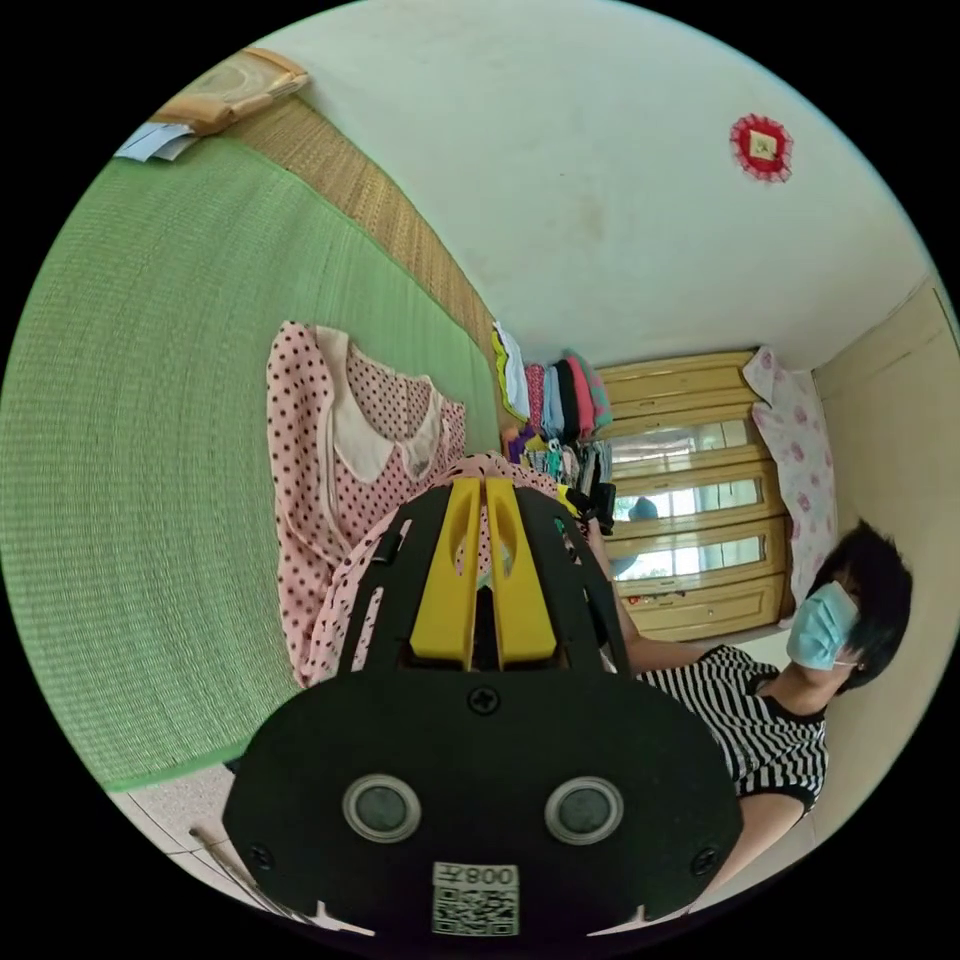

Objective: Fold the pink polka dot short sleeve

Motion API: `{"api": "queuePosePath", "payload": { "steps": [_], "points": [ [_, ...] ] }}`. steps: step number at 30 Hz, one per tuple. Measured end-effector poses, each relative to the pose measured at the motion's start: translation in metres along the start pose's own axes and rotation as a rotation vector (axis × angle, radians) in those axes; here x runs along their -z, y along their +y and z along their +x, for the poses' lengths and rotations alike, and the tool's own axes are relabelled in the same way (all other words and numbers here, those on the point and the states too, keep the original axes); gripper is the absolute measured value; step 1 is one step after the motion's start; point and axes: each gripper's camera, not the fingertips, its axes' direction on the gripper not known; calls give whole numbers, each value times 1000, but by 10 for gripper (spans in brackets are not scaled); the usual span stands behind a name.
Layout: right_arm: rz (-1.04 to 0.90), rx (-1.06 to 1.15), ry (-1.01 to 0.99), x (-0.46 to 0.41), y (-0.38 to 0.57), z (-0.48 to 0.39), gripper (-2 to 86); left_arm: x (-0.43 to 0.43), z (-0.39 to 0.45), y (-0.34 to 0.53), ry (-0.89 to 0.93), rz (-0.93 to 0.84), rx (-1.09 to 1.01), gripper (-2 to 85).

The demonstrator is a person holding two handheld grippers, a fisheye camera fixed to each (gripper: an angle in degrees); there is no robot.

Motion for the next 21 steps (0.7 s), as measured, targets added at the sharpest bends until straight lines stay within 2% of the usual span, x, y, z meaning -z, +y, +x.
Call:
{"api": "queuePosePath", "payload": {
  "steps": [7,11,16,21],
  "points": [
    [-136,-53,72,-62,-125,44,4,-24,-47,-79,-65,7,119,9],
    [-182,-112,42,-95,-172,74,5,-35,-74,-113,-60,41,184,14],
    [-218,-156,77,-115,-202,94,7,-41,-88,-139,-22,67,205,25],
    [-166,-170,49,-110,-210,102,8,-42,-88,-155,38,113,196,28]
  ]
}}
